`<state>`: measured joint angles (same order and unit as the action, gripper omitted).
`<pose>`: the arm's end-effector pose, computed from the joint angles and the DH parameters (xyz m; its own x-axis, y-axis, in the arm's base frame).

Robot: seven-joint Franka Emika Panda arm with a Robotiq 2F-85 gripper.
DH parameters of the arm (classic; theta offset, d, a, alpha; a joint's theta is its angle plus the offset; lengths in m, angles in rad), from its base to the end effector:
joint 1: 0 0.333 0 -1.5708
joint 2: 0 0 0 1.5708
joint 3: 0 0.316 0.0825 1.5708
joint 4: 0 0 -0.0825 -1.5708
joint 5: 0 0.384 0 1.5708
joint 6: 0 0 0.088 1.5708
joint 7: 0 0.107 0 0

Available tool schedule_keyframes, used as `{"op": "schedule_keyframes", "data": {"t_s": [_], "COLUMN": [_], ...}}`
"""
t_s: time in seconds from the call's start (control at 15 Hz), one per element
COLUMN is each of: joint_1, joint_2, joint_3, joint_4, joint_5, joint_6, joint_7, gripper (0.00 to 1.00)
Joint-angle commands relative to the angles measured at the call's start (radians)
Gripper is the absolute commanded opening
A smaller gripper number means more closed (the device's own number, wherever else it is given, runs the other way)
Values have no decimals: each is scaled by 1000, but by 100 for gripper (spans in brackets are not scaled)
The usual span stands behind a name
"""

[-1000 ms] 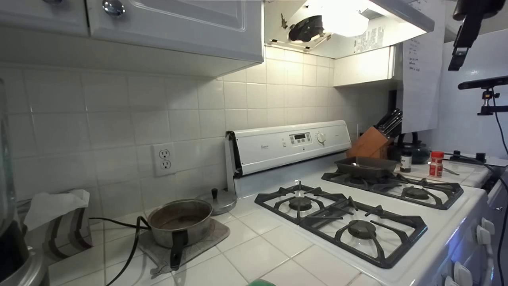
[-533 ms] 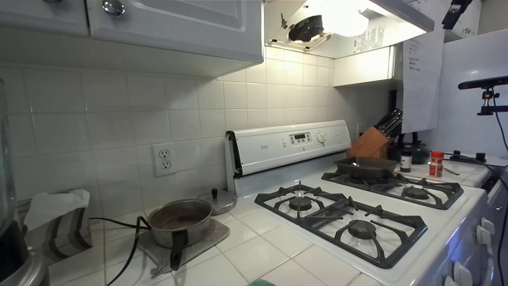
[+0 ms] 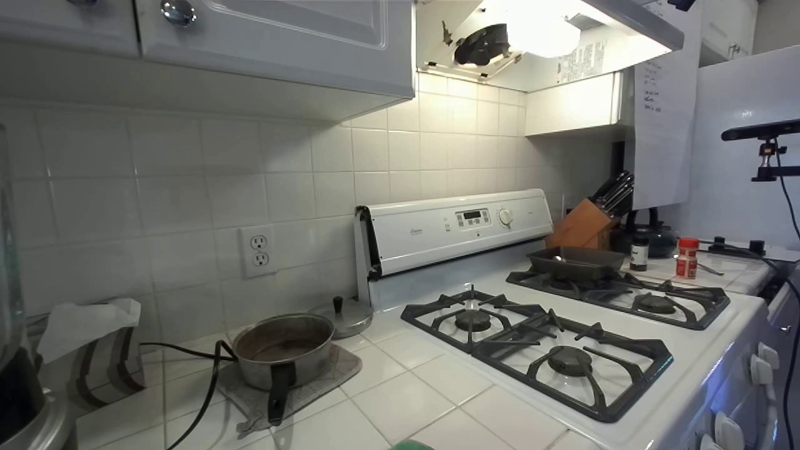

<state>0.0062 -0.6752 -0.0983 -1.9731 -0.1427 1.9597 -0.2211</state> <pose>0.3470 -0.0616 0.7822 0.7950 0.1789 0.5796 0.0678 -0.9757 0.2082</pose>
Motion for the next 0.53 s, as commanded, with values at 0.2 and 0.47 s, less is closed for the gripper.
{"op": "schedule_keyframes", "data": {"t_s": [0.2,0.47], "joint_1": [-4,-3], "joint_2": [55,60], "joint_3": [-2,6], "joint_4": [61,65], "joint_5": [2,0], "joint_6": [27,30], "joint_7": [-37,-38], "gripper": [100,100]}}
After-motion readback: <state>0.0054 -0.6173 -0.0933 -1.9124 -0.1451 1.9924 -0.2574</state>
